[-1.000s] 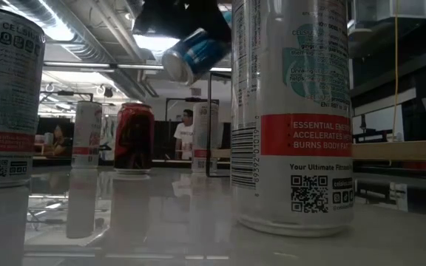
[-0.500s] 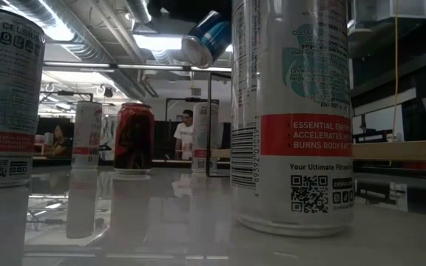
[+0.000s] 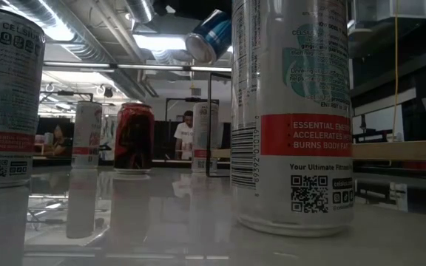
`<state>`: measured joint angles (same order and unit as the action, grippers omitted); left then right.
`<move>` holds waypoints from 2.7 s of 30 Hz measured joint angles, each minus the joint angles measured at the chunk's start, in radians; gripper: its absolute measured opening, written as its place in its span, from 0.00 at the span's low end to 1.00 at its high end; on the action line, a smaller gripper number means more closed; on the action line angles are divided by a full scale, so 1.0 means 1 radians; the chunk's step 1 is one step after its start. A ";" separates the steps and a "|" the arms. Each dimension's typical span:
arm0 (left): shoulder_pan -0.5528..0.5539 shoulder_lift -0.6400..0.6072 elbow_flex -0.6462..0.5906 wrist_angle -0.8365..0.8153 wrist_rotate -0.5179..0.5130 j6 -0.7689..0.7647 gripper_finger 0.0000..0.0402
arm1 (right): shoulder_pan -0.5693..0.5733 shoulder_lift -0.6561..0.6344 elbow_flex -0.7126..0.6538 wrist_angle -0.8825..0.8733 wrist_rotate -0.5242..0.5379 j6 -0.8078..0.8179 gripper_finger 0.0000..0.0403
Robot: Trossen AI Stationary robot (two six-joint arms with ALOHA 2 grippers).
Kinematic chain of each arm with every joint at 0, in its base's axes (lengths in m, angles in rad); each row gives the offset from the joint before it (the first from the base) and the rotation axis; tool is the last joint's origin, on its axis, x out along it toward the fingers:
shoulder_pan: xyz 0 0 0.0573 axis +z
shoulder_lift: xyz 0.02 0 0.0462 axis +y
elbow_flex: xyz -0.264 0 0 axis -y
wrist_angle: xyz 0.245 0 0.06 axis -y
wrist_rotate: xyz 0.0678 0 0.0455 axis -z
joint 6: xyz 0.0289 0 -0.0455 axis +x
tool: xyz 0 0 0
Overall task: Place canned beverage on shelf
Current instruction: Put the blue soda can on the shelf aligned with the other blue soda cans
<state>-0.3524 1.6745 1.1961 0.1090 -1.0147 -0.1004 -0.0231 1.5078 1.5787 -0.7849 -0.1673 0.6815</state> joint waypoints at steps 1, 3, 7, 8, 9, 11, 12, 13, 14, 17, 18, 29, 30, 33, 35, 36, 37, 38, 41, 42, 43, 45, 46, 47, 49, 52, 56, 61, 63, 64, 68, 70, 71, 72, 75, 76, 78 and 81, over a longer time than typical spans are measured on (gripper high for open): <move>0.000 0.000 0.000 0.000 0.000 0.003 0.50 | 0.000 0.000 0.000 0.001 0.000 0.001 0.81; -0.001 0.000 0.000 0.004 0.001 0.004 0.50 | 0.000 0.000 0.000 0.001 0.001 0.016 0.81; -0.001 0.000 0.000 0.004 0.001 0.005 0.50 | -0.001 0.000 0.000 0.005 -0.001 0.046 0.81; -0.001 0.000 0.000 0.004 0.000 0.005 0.50 | -0.002 0.000 0.000 0.009 -0.005 0.047 0.81; -0.001 0.000 0.000 0.004 0.000 0.004 0.50 | -0.003 -0.002 0.000 0.012 -0.009 0.047 0.81; -0.001 0.000 0.000 0.004 0.000 0.004 0.50 | -0.003 -0.002 -0.001 0.019 -0.020 0.048 0.81; -0.001 0.000 0.000 0.004 0.001 0.004 0.50 | -0.003 -0.002 0.001 0.017 -0.026 0.048 0.81; -0.001 0.000 0.000 0.004 0.003 0.004 0.50 | -0.003 -0.002 0.009 0.008 -0.028 0.047 0.81; -0.002 0.000 0.000 0.004 0.003 0.004 0.50 | -0.003 -0.002 0.015 0.003 -0.028 0.045 0.81; -0.001 -0.001 0.000 0.007 0.006 0.006 0.50 | -0.003 -0.001 0.033 -0.013 -0.023 0.034 0.81; -0.001 -0.001 0.000 0.007 0.008 0.005 0.50 | -0.003 0.000 0.040 -0.024 -0.019 0.031 0.81; -0.001 -0.001 0.002 0.000 0.026 0.006 0.50 | -0.004 0.000 0.063 -0.057 0.011 0.026 0.81; -0.001 -0.001 0.002 0.000 0.031 0.006 0.50 | -0.004 0.000 0.063 -0.062 0.012 0.026 0.81; -0.003 -0.001 0.002 -0.001 0.038 0.006 0.50 | -0.003 0.000 0.063 -0.097 0.045 0.026 0.81; -0.003 -0.001 0.002 0.000 0.040 0.005 0.50 | -0.003 0.000 0.063 -0.124 0.067 0.028 0.81; -0.002 -0.001 0.002 0.000 0.040 0.005 0.50 | -0.003 0.000 0.063 -0.133 0.072 0.028 0.81; -0.002 -0.001 0.002 0.000 0.039 0.005 0.50 | -0.003 0.002 0.063 -0.136 0.072 0.028 0.81; -0.002 -0.001 0.002 0.001 0.039 0.005 0.50 | -0.003 0.004 0.063 -0.135 0.070 0.028 0.81; -0.002 -0.001 0.002 0.007 0.037 0.002 0.50 | -0.003 0.017 0.063 -0.132 0.051 0.028 0.81; -0.002 -0.001 0.002 0.006 0.037 0.002 0.50 | -0.003 0.023 0.063 -0.133 0.041 0.028 0.81; -0.003 -0.001 0.001 0.003 0.038 0.002 0.50 | -0.003 0.029 0.063 -0.133 0.029 0.028 0.81; -0.003 -0.001 0.001 0.000 0.038 0.001 0.50 | -0.004 0.039 0.064 -0.131 0.003 0.029 0.81; -0.003 -0.001 0.001 -0.001 0.038 0.001 0.50 | -0.004 0.042 0.064 -0.128 -0.007 0.028 0.81; -0.003 -0.001 0.001 -0.001 0.037 0.001 0.50 | -0.004 0.043 0.064 -0.126 -0.012 0.028 0.81; -0.003 -0.001 0.001 -0.002 0.036 0.001 0.50 | -0.004 0.043 0.064 -0.119 -0.013 0.028 0.81; -0.003 -0.001 0.001 -0.004 0.033 0.002 0.50 | -0.004 0.036 0.064 -0.108 -0.013 0.028 0.81; -0.002 -0.001 0.001 0.003 0.034 0.003 0.50 | -0.004 0.021 0.064 -0.106 0.004 0.028 0.81; -0.001 -0.001 0.001 0.003 0.038 0.005 0.50 | -0.003 0.013 0.064 -0.096 0.005 0.028 0.81; -0.001 -0.001 0.001 0.000 0.038 0.005 0.50 | -0.003 0.013 0.064 -0.099 0.000 0.028 0.81; -0.001 -0.001 0.001 0.000 0.038 0.005 0.50 | -0.003 0.013 0.064 -0.097 -0.004 0.028 0.81; -0.001 -0.001 0.001 0.000 0.038 0.005 0.50 | -0.003 0.013 0.064 -0.094 -0.010 0.028 0.81; -0.001 -0.001 0.001 -0.001 0.040 0.005 0.50 | -0.003 0.013 0.064 -0.092 -0.010 0.028 0.81; -0.001 -0.001 0.001 -0.001 0.040 0.004 0.50 | -0.003 0.012 0.064 -0.092 -0.010 0.028 0.81; -0.001 -0.001 0.001 -0.001 0.039 0.004 0.50 | -0.003 0.012 0.064 -0.093 -0.010 0.028 0.81; -0.001 -0.001 0.001 -0.001 0.039 0.004 0.50 | -0.003 0.013 0.064 -0.106 -0.010 0.028 0.81; -0.001 -0.001 0.001 -0.001 0.039 0.004 0.50 | -0.003 0.014 0.064 -0.112 -0.010 0.028 0.81; -0.001 -0.001 0.001 0.001 0.038 0.004 0.50 | -0.003 0.015 0.064 -0.115 -0.010 0.028 0.81; -0.001 -0.001 0.001 0.014 0.037 0.005 0.50 | -0.003 0.015 0.064 -0.108 -0.010 0.028 0.81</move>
<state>-0.3534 1.6737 1.1973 0.1234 -0.9775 -0.0957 -0.0257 1.5230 1.6424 -0.8932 -0.1772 0.7094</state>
